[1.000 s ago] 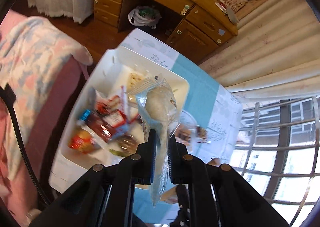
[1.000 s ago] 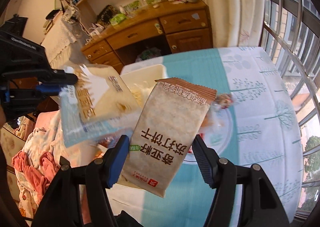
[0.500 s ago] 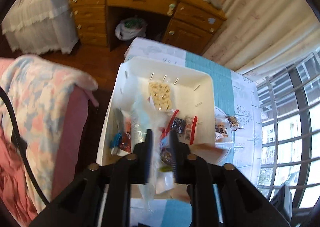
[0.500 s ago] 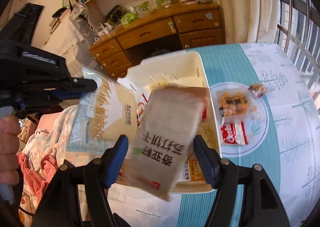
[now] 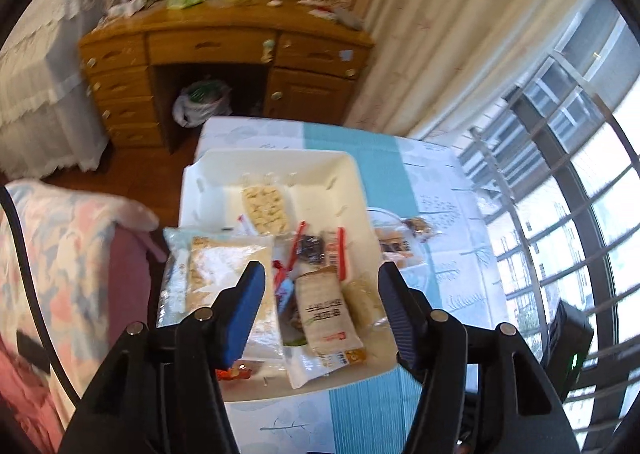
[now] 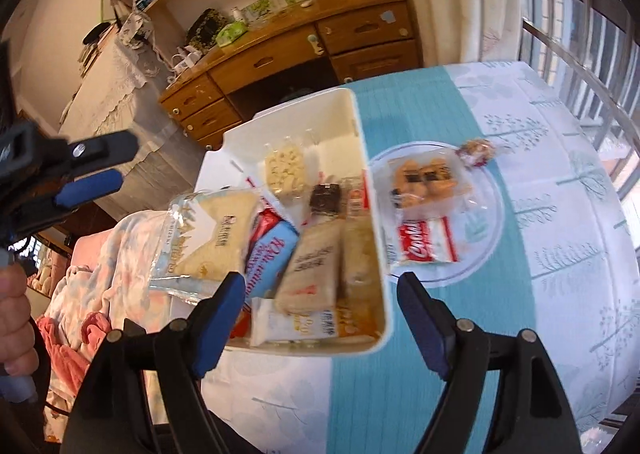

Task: Organize snacks
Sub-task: 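Withdraw both tools from the tray toward the white plate of snacks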

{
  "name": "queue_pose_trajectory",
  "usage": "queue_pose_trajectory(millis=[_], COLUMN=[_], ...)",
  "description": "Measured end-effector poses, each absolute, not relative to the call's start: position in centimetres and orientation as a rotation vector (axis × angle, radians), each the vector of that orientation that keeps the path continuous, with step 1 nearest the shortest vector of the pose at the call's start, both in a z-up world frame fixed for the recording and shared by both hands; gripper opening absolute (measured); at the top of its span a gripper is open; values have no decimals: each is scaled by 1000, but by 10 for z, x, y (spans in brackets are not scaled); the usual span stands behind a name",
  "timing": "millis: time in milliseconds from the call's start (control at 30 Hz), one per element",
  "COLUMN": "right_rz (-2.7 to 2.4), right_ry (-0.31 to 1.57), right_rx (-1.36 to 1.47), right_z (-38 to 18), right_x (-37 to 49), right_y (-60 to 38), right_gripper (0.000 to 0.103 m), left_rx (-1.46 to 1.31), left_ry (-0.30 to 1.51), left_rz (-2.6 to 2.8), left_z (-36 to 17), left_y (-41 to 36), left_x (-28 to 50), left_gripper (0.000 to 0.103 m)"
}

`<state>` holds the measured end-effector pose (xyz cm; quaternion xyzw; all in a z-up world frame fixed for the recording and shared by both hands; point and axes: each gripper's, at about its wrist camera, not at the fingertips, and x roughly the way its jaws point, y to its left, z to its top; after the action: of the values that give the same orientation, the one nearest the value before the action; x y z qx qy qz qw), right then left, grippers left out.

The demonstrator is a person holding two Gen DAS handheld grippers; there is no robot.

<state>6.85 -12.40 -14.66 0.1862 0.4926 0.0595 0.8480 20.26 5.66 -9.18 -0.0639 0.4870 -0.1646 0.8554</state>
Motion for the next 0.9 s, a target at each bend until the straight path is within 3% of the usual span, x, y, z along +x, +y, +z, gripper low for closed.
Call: queue_pose_trajectory(millis=[433, 600, 900], right_rz=[47, 25, 24], right_ry=[1117, 1158, 1227], right_rx=[661, 774, 957], right_z=[-142, -151, -188], right_x=[73, 95, 152], right_y=[-238, -275, -313], right_gripper=[79, 79, 79], left_rx=[167, 355, 686], left_ry=[909, 945, 981], left_rz=[-578, -655, -803], left_z=[-57, -67, -116], left_y=[-33, -80, -158], left_x=[198, 213, 235], left_gripper=[81, 87, 89])
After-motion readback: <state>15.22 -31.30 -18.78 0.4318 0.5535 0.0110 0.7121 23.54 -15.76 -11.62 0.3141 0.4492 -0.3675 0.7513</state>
